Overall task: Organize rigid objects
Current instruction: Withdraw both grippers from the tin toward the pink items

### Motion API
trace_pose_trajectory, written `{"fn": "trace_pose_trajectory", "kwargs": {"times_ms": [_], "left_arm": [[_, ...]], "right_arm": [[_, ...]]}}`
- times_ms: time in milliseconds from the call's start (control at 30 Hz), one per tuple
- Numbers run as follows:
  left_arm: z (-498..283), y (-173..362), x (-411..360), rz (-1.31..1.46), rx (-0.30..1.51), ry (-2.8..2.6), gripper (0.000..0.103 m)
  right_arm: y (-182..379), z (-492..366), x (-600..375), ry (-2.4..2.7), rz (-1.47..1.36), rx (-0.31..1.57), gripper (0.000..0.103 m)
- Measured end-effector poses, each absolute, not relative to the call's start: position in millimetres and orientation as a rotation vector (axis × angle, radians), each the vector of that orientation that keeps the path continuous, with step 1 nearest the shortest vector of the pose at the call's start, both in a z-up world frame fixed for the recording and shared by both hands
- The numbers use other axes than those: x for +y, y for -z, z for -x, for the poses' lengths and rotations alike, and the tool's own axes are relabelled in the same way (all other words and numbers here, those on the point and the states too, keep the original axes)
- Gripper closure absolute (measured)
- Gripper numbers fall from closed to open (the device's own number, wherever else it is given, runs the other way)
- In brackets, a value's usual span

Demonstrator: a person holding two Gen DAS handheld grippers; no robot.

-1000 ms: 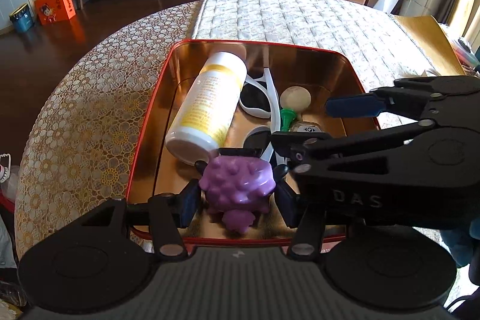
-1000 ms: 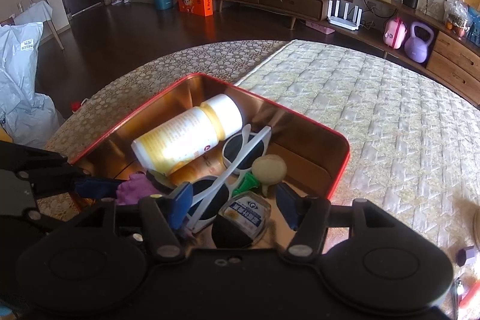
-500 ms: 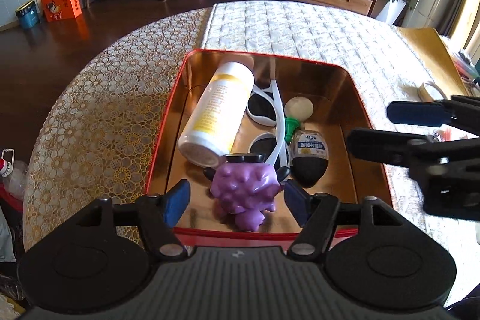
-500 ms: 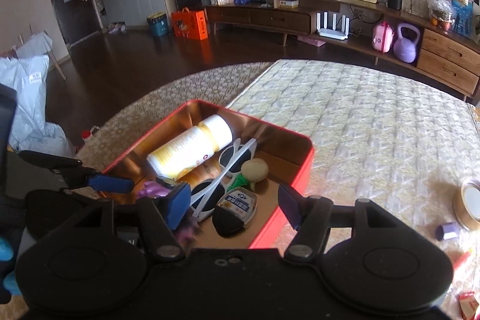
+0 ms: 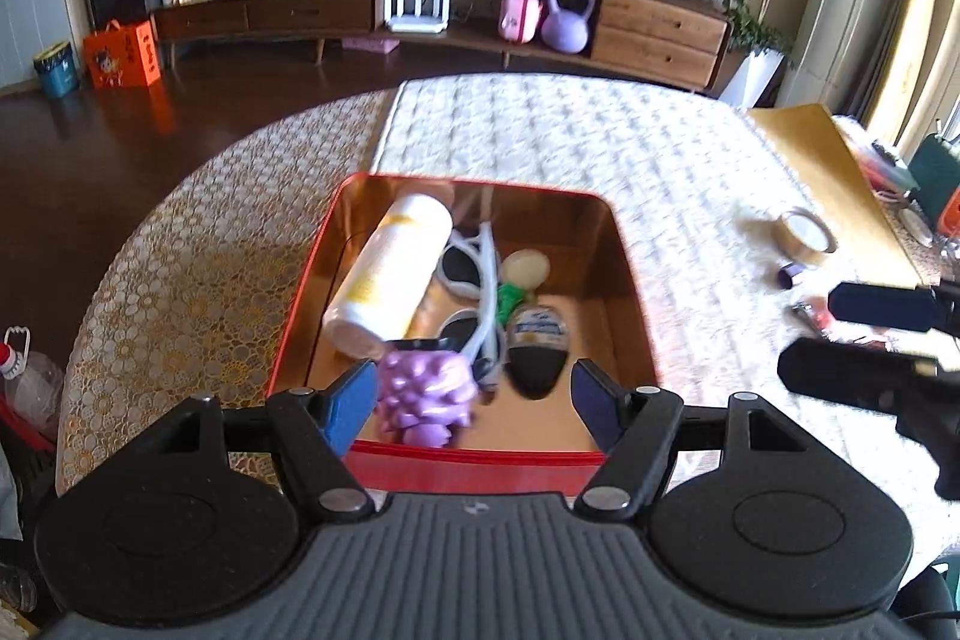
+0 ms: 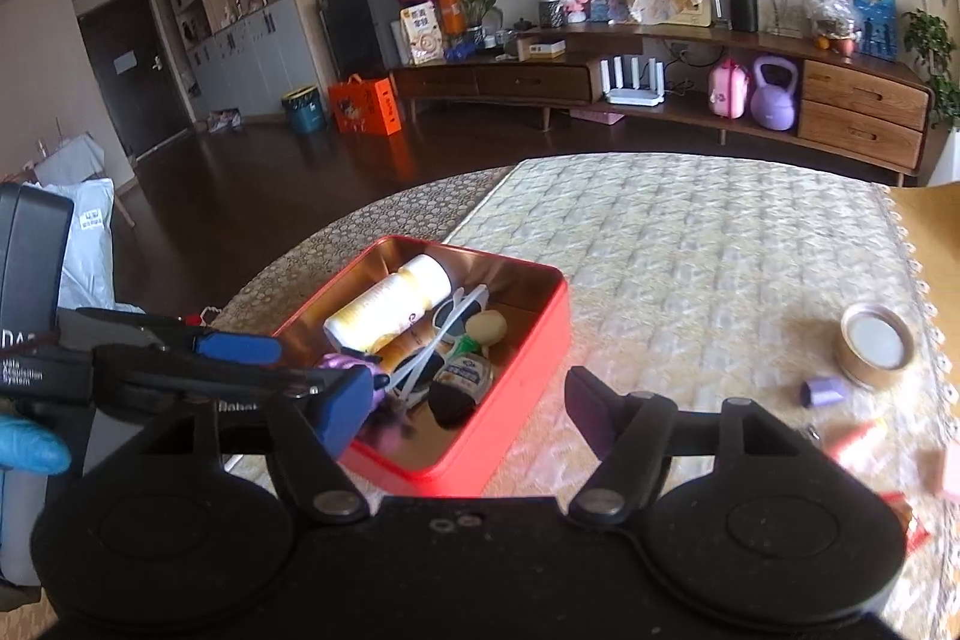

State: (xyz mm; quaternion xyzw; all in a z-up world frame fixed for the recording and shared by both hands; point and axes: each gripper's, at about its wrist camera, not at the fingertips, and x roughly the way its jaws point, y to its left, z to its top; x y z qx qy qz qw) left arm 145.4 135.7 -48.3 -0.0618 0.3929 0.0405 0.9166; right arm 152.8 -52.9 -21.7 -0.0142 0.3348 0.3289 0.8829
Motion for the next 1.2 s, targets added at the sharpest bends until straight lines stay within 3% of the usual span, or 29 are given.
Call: {"fn": "trace_pose_trajectory", "kwargs": {"times_ms": [900,967,1200], "left_arm": [[-126.4,32.0,19.5,0.107,0.783,0.064,0.032],[-127.6,32.9,11.1,0.104,0.781,0.075,0.024],[-139.1,36.2,-16.6,0.088,0.776,0.098,0.019]], "right_arm": [[42.4,-95.3,-185.3,-0.408,-0.152,0.639,0.009],[44.4,-93.3,-195.4,-0.392,-0.161,0.634,0.008],[53.6,-92.1,-219.3,-0.362,-0.167,0.630,0.005]]}}
